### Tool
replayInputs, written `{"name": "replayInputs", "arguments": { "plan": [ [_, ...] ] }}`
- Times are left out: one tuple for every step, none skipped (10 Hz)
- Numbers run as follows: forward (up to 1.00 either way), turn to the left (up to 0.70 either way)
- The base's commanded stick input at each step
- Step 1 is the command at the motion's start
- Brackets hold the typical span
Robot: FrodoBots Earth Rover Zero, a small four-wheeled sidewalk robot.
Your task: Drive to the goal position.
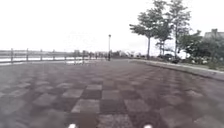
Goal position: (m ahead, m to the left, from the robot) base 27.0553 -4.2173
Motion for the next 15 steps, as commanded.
{"name": "replayInputs", "arguments": {
  "plan": [
    [0.85, 0.01],
    [0.85, -0.24],
    [0.85, -0.33],
    [0.85, -0.28],
    [0.85, -0.05],
    [0.85, 0.01],
    [0.85, 0.01],
    [0.85, 0.01],
    [0.85, 0.01],
    [0.85, 0.01],
    [0.85, 0.01],
    [0.85, 0.01],
    [0.85, 0.01],
    [0.85, 0.01],
    [0.85, -0.03]
  ]
}}
